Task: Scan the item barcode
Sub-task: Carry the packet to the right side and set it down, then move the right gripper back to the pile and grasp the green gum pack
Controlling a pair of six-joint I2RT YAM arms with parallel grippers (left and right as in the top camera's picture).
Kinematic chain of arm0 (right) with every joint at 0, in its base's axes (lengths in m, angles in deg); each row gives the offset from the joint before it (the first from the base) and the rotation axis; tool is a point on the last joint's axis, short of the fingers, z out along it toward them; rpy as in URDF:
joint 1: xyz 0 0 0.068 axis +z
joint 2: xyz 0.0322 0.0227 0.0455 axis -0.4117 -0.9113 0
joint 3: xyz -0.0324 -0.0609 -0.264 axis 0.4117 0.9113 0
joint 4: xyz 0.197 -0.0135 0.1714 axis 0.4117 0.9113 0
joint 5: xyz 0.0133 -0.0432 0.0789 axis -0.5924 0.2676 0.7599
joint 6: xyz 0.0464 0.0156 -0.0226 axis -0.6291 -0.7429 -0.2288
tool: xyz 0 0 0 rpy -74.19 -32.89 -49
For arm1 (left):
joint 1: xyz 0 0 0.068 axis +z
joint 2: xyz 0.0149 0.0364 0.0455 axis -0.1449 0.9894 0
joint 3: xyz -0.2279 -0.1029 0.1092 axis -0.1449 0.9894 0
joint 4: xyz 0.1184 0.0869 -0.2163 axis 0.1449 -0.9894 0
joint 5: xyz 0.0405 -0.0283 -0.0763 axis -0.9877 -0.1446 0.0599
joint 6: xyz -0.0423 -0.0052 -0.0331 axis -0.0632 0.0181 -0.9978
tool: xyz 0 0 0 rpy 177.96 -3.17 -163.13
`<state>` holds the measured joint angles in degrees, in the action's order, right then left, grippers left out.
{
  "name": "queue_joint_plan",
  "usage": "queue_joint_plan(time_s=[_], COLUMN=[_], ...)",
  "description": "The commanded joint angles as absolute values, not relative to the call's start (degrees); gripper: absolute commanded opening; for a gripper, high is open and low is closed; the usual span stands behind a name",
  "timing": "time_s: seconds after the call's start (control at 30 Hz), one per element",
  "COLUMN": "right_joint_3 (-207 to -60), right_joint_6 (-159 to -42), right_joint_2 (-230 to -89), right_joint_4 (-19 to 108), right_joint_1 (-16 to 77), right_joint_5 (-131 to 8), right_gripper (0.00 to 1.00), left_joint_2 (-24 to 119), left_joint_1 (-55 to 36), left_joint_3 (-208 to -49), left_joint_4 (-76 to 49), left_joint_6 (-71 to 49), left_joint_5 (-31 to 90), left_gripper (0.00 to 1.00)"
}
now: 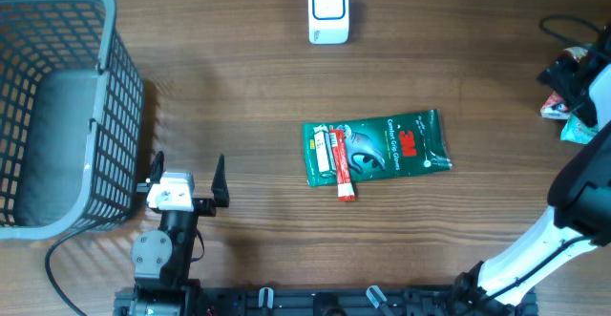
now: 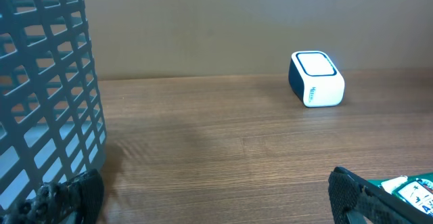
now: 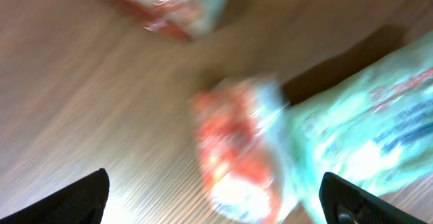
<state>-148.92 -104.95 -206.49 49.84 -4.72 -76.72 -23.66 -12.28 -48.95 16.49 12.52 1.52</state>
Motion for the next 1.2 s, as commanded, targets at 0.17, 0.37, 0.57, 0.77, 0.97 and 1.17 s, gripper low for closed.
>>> queue_joint_plan(time_s=[0.17,0.37,0.57,0.77,0.97,1.17], right_joint_3=[-153.29,-152.66,-148.85,-136.61,-135.46,-135.46], right_joint_6=[-116.16,-107.60,-104.84,-106.66,-106.61,-106.22], right_joint_2=[-186.86,-185.11,-187.56,-189.77,-196.26,-201.29], right_joint_4=[71.15,82.63,79.94,62.50,55.37,51.70], right_joint_1=[5.66,22.31,41.85,56.04,64.67,67.08], right_joint_5=[-59.72,-54.65,-54.58,-61.27,-78.56,-87.52], right_gripper=[1.00,1.00,0.93,1.00,0.91,0.78], left_joint_2=[-24.16,-24.16,-24.16,-24.16,-24.16,-24.16], left_joint_1=[-12.06,-12.06,-12.06,-12.08,-12.06,-12.06], left_joint_3=[-48.68,-48.68,-48.68,-48.68,-48.68,-48.68], left_joint_4=[16.34,16.34,16.34,16.34,16.34,16.36], left_joint_6=[12.19,12.19,12.19,12.19,12.19,12.19], left_joint_5=[2.39,2.39,2.39,2.39,2.39,2.39], left_gripper=[1.00,1.00,1.00,1.00,1.00,1.00])
